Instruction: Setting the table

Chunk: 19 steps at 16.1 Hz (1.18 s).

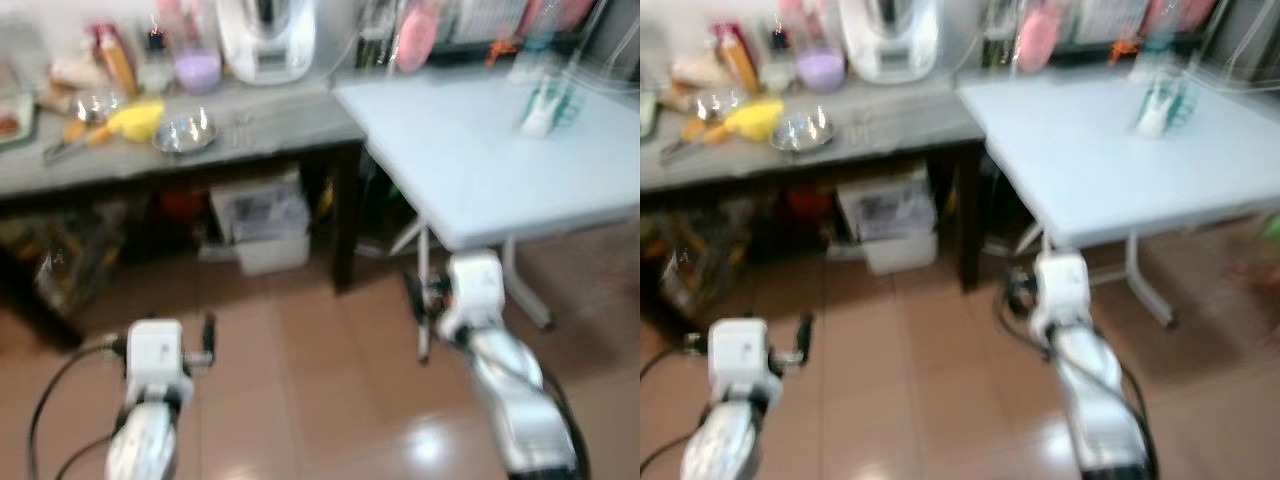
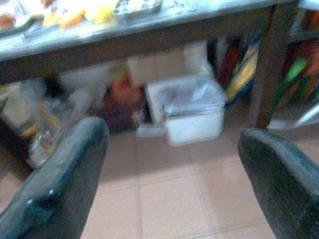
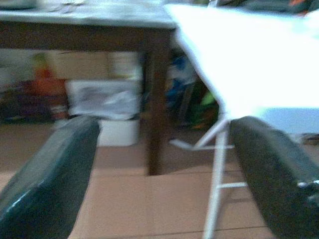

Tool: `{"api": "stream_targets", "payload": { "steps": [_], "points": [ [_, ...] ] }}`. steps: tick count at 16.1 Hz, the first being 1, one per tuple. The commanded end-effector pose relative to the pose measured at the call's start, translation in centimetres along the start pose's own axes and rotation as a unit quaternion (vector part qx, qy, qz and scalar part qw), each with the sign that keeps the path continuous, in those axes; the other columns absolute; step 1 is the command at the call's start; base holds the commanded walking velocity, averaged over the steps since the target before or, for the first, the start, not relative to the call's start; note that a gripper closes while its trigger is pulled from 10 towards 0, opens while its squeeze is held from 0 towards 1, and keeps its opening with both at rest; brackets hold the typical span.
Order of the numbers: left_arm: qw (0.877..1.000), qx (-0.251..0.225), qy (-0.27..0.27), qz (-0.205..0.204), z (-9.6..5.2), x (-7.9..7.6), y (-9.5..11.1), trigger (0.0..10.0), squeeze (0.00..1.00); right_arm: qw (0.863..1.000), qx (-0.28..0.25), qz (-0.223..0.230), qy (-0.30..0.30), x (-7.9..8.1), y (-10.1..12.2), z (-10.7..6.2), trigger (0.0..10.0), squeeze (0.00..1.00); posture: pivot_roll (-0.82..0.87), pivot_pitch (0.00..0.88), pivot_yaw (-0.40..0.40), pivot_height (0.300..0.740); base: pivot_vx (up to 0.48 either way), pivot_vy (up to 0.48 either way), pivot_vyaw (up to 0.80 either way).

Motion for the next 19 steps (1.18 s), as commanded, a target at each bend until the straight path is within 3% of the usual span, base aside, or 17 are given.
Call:
{"api": "stream_targets", "payload": {
  "steps": [1,19],
  "points": [
    [1.000,-0.012,-0.004,0.003,0.18,0.03,0.68,10.0,0.00,1.000,-0.003,0.000,-0.001,-0.22,0.15,0.03,10.0,0.00,-0.20,0.089,0.059,0.740,0.000,0.000,0.00],
    [1.000,-0.007,-0.011,0.008,0.00,0.02,0.53,10.0,0.00,1.000,0.000,0.002,-0.003,0.10,-0.11,-0.19,10.0,0.00,-0.19,0.094,0.077,0.740,0.000,0.000,0.00]
  ]
}}
Point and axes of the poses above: a point about 5 cm out from each wrist's last joint towards the gripper, its own z axis pointing out of the wrist towards the gripper, its own y axis along the axis of the wrist's last joint, x = y × z, the point moved 2 cm from there along z, pointing out of the wrist towards the gripper, and after that the axes turned 15 degrees about -z, right-handed, at the moved point
